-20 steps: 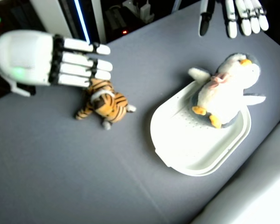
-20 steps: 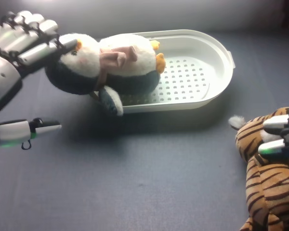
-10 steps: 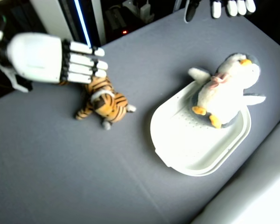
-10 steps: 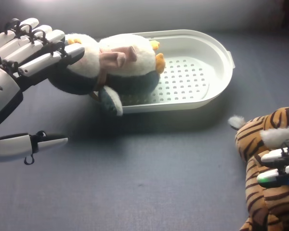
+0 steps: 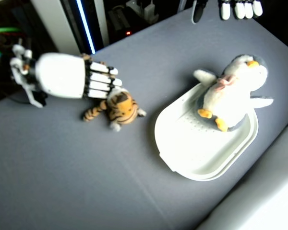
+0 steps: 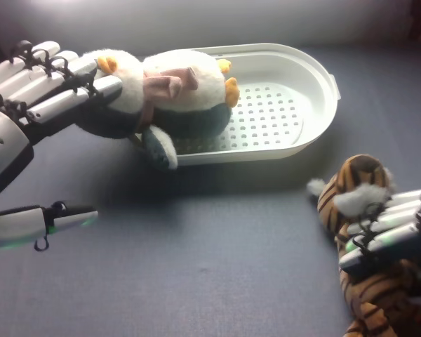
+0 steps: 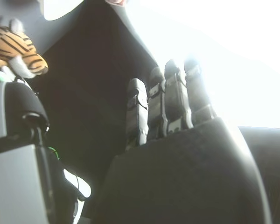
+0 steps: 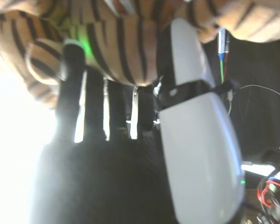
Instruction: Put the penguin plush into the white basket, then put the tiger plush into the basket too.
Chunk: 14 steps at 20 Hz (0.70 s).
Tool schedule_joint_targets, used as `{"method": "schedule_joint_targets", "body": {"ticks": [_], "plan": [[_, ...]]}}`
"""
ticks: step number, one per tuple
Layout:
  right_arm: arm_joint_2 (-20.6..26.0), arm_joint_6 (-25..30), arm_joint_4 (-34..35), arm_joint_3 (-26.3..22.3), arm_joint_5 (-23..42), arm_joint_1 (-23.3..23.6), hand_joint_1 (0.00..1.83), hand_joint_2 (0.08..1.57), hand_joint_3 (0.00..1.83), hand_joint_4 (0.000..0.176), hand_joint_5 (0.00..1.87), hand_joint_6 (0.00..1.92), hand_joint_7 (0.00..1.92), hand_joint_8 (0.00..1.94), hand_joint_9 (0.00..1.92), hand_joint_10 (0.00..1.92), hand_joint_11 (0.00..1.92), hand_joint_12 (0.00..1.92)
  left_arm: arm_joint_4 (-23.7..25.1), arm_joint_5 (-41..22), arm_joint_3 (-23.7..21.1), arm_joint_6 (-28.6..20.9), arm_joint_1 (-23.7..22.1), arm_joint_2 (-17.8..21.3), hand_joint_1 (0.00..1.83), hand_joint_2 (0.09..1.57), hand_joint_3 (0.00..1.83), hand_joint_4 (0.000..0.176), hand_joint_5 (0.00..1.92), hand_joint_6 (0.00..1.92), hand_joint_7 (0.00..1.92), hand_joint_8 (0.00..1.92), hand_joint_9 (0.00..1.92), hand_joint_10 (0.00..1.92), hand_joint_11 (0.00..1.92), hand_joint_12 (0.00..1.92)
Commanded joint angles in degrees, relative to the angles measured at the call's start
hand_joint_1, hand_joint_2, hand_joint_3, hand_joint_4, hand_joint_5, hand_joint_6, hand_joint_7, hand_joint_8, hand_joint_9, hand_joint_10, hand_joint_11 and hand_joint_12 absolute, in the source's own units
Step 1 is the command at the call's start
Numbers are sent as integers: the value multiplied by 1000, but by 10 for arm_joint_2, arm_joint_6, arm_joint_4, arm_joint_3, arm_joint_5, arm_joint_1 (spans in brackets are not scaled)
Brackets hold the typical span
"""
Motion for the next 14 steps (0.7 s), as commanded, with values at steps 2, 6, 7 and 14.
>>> {"method": "schedule_joint_targets", "body": {"ticks": [2, 6, 7, 14], "plan": [[-16, -27, 6, 12, -48, 12, 1292, 1238, 0, 0, 833, 1091, 712, 1420, 607, 1485, 335, 1343, -2, -77, -2, -5, 1, 2, 849, 1001, 7, 56, 275, 0, 181, 0, 112, 0, 0, 175], [-20, -39, 10, 18, -46, 29, 1337, 1200, 2, 0, 871, 1196, 768, 1154, 684, 1498, 440, 1288, -4, -88, -2, -9, 9, 2, 882, 991, 0, 60, 282, 0, 188, 0, 111, 1, 0, 109], [-18, -39, 17, 13, -22, 33, 1337, 1200, 0, 0, 888, 1186, 772, 1129, 667, 1499, 418, 1264, -6, -90, -2, -10, 13, 2, 892, 990, 0, 58, 287, 2, 190, 1, 110, 0, 0, 108], [30, -60, 121, 10, 171, 74, 1372, 1113, 0, 0, 993, 960, 993, 947, 846, 1199, 664, 703, -18, -100, -4, -13, 28, 0, 885, 1001, 0, 55, 331, 8, 230, 6, 143, 13, 65, 42]]}}
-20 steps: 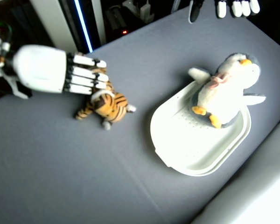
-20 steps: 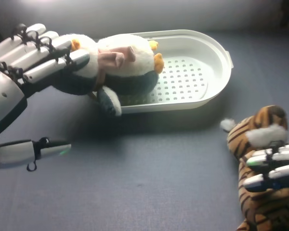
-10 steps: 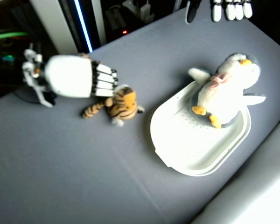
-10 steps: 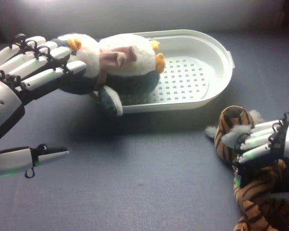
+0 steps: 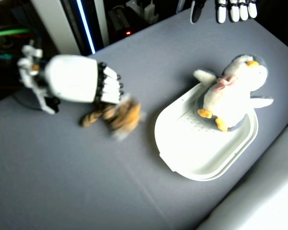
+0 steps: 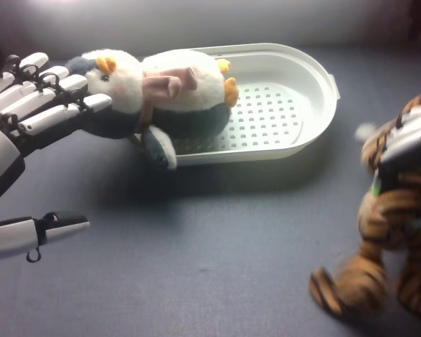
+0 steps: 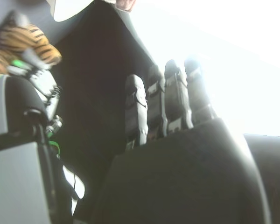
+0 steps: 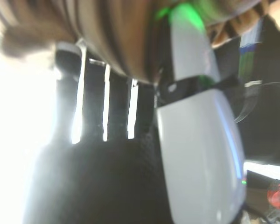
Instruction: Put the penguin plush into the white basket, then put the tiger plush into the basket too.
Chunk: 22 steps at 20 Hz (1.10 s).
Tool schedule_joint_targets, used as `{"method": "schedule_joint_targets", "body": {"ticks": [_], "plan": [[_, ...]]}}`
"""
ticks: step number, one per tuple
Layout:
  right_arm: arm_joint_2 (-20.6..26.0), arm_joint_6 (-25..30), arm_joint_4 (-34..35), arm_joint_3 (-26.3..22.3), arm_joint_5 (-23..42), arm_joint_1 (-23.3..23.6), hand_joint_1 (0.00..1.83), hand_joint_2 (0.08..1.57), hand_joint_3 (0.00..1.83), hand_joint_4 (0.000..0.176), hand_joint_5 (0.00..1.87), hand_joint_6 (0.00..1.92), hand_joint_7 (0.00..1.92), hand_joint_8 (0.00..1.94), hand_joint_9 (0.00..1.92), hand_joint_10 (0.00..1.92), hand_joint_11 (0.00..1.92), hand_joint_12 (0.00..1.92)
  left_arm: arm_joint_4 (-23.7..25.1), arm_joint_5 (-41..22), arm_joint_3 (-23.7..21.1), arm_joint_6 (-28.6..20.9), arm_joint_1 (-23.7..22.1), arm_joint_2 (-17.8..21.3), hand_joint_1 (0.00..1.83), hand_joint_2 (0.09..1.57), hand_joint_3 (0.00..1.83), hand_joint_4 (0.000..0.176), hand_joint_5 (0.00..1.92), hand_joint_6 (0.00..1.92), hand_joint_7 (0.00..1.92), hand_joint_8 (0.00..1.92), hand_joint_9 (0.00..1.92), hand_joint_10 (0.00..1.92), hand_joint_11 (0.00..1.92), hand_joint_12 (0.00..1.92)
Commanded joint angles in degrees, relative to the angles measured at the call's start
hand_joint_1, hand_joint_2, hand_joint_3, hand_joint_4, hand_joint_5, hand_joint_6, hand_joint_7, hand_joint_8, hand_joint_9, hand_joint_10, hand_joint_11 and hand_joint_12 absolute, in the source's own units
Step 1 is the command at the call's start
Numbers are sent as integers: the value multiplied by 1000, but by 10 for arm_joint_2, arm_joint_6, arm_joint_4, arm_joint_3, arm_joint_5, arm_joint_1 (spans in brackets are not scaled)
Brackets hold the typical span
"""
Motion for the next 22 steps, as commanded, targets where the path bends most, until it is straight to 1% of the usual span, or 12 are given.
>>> {"method": "schedule_joint_targets", "body": {"ticks": [1, 2, 4, 7, 9, 11, 13, 14, 15, 16, 17, 22], "plan": [[-1, -22, 34, -2, 98, 18, 1372, 1113, 0, 0, 993, 960, 993, 947, 846, 1199, 664, 703, 0, -77, 0, -1, -4, 0, 885, 1001, 0, 55, 331, 8, 230, 6, 143, 13, 65, 42], [-6, -40, 49, 0, 101, 30, 1380, 1089, 0, 0, 1073, 734, 1041, 823, 917, 1229, 788, 872, -1, -77, 1, -1, -4, -1, 873, 998, 2, 71, 342, 2, 233, 1, 178, 3, 16, 292], [-19, -46, 62, 15, 104, 54, 1386, 1066, 0, 0, 1105, 768, 1153, 517, 961, 1164, 876, 981, -4, -75, 1, -1, -3, -3, 914, 990, 0, 38, 364, 5, 243, 3, 192, 3, 0, 420], [-59, -46, 73, 60, 67, 112, 1387, 1073, 0, 0, 1095, 683, 1060, 698, 993, 1191, 921, 1071, -4, -70, 5, -4, -4, -6, 941, 981, 0, 26, 372, 4, 245, 1, 206, 4, 0, 495], [-108, -46, 70, 108, 3, 181, 1383, 1079, 2, 0, 1082, 764, 1056, 736, 939, 1203, 751, 1057, -6, -69, 7, -7, -4, -8, 955, 1006, 3, 69, 295, 0, 202, 1, 168, 1, 0, 582], [-150, -46, 55, 151, -60, 239, 1376, 1096, 3, 0, 1024, 953, 1036, 774, 890, 1182, 668, 1049, -7, -68, 9, -14, -3, -10, 988, 1009, 1, 74, 287, 1, 198, 0, 174, 1, 0, 639], [-179, -46, 31, 190, -131, 288, 1363, 1111, 0, 0, 959, 1031, 1025, 860, 872, 1191, 450, 1013, -4, -58, 17, -14, -6, -18, 970, 1002, 0, 54, 318, 4, 228, 4, 180, 1, 0, 478], [-190, -46, 21, 207, -166, 307, 1233, 1143, 5, 0, 857, 1160, 984, 984, 826, 576, 430, 959, 0, -45, 23, -14, -13, -24, 981, 1000, 0, 57, 314, 1, 226, 2, 164, 3, 0, 412], [-204, -46, 13, 223, -190, 318, 1039, 1082, 0, 59, 479, 418, 521, 339, 538, 174, 250, 747, 4, -33, 29, -15, -20, -31, 968, 990, 0, 52, 326, 3, 241, 4, 175, 5, 0, 432], [-212, -46, 7, 230, -203, 322, 1039, 1082, 0, 59, 479, 418, 521, 339, 538, 174, 250, 747, 6, -27, 33, -17, -25, -35, 968, 990, 0, 52, 326, 3, 241, 4, 175, 5, 0, 432], [-219, -46, -2, 237, -218, 324, 748, 1044, 0, 169, 118, 25, 121, 21, 107, 7, 9, 339, 11, -20, 38, -22, -31, -41, 949, 992, 1, 59, 318, 0, 232, 0, 174, 3, 0, 417], [-215, -43, -7, 214, -222, 314, 586, 1136, 8, 176, 0, 0, 0, 0, 0, 0, 0, 5, 14, -27, 33, -25, -29, -39, 907, 993, 1, 76, 283, 1, 217, 1, 185, 0, 0, 547]]}}
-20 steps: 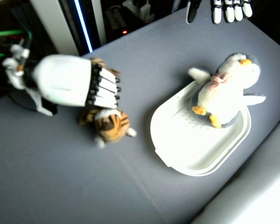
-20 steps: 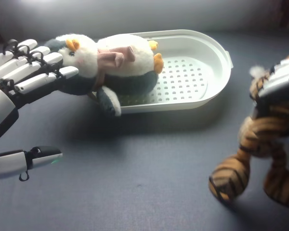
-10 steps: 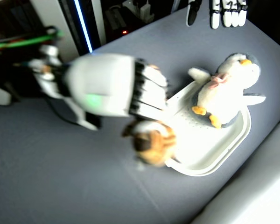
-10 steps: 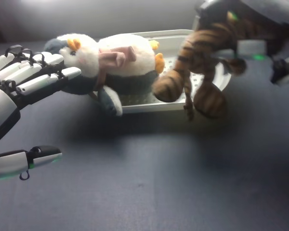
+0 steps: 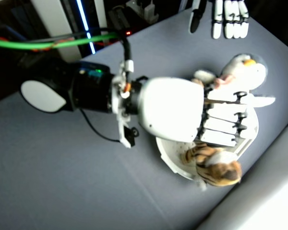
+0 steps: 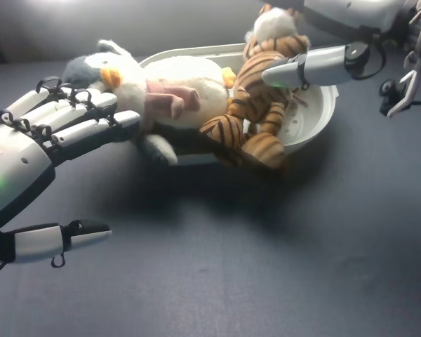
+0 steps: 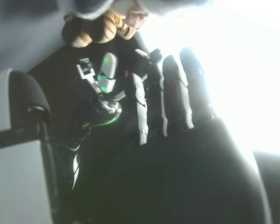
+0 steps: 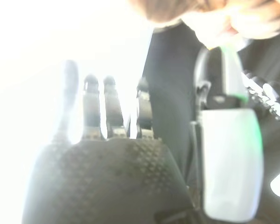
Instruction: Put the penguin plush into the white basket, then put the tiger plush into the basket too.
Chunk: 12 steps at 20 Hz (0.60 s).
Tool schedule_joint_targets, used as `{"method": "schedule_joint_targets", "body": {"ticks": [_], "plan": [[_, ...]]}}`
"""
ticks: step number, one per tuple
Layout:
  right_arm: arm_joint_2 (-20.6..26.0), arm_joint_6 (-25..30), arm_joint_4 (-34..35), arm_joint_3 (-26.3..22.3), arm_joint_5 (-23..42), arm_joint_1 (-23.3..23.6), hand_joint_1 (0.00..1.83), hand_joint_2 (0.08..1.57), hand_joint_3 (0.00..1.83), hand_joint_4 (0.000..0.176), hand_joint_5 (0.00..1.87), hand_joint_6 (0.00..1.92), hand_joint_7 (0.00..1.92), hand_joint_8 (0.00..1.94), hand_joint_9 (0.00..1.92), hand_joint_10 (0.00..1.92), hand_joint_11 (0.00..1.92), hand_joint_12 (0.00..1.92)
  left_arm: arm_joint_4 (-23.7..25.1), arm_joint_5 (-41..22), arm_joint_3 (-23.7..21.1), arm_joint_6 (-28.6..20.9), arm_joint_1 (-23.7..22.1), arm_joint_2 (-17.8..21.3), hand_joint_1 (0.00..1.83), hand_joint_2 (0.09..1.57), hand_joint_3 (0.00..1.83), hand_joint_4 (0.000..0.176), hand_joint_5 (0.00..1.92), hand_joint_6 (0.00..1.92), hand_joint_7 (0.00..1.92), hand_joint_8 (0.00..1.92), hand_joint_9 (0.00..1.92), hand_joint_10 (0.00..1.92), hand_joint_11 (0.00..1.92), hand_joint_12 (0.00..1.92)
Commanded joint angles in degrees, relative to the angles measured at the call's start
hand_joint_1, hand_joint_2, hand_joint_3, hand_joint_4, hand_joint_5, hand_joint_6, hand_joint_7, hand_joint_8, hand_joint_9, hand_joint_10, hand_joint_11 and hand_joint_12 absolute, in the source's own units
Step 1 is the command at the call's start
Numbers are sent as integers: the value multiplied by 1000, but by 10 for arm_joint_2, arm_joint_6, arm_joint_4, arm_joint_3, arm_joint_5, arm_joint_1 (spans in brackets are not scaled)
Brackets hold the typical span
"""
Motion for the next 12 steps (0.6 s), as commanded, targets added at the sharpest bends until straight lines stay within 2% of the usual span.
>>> {"method": "schedule_joint_targets", "body": {"ticks": [1, 2, 4, 6, 7, 8, 9, 10, 12], "plan": [[8, 11, 15, -1, 65, -2, 563, 1133, 5, 176, 0, 0, 0, 0, 0, 0, 0, 0, -5, -73, -1, -3, -1, 4, 901, 989, 0, 79, 285, 1, 218, 1, 187, 1, 0, 572], [14, 32, 13, -4, 79, -13, 527, 1119, 0, 176, 1, 0, 0, 0, 0, 0, 0, 0, -5, -76, -2, -5, 0, 5, 910, 993, 1, 71, 291, 2, 215, 1, 191, 1, 0, 610], [30, 95, 15, -10, 143, -47, 521, 1106, 0, 176, 11, 4, 20, 8, 0, 0, 0, 0, -9, -86, -5, -5, 4, 8, 928, 997, 0, 79, 279, 0, 189, 0, 165, 0, 0, 597], [56, 122, 47, -34, 221, -96, 473, 1094, 0, 176, 10, 3, 47, 13, 19, 6, 0, 0, -15, -99, -6, -10, 9, 9, 940, 1018, 4, 83, 276, 2, 155, 4, 103, 7, 0, 427], [72, 122, 67, -52, 259, -125, 434, 1126, 8, 176, 1, 0, 44, 8, 31, 9, 0, 0, -18, -105, -5, -14, 11, 9, 934, 1038, 6, 90, 256, 3, 135, 5, 78, 6, 0, 321], [89, 122, 88, -72, 302, -156, 387, 1168, 22, 176, 0, 0, 34, 2, 33, 7, 0, 0, -21, -112, -4, -17, 12, 10, 921, 1033, 2, 110, 208, 0, 122, 1, 81, 8, 0, 302], [106, 122, 109, -95, 351, -195, 325, 1186, 23, 176, 0, 0, 32, 1, 24, 2, 0, 0, -25, -122, -2, -22, 14, 10, 936, 1029, 0, 90, 182, 0, 125, 2, 84, 8, 0, 296], [120, 122, 124, -115, 392, -225, 277, 1182, 15, 176, 1, 0, 44, 4, 22, 1, 0, 0, -28, -130, -2, -27, 15, 10, 942, 1026, 0, 80, 151, 0, 98, 1, 70, 2, 0, 258], [139, 122, 148, -145, 460, -276, 398, 1134, 0, 176, 57, 5, 107, 7, 67, 7, 32, 14, -36, -146, 1, -39, 20, 8, 915, 1014, 0, 115, 87, 0, 38, 0, 15, 0, 0, 210]]}}
